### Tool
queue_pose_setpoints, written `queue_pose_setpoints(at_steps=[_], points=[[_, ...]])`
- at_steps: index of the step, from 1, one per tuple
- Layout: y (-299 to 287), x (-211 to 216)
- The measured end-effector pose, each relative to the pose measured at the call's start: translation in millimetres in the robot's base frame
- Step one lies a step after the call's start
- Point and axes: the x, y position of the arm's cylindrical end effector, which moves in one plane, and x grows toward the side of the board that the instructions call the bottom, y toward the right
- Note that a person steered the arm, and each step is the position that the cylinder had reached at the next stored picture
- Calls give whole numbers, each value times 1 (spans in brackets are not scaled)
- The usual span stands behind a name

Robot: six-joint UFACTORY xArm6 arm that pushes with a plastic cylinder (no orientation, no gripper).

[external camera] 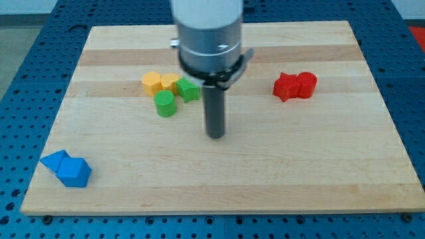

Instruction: Move the red star towards the bottom right corner

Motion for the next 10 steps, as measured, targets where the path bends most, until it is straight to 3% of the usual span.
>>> queue_pose_setpoints(at_steps=[2,5,8,10], points=[[26,-67],[88,-134],[130,-57],[178,-43]])
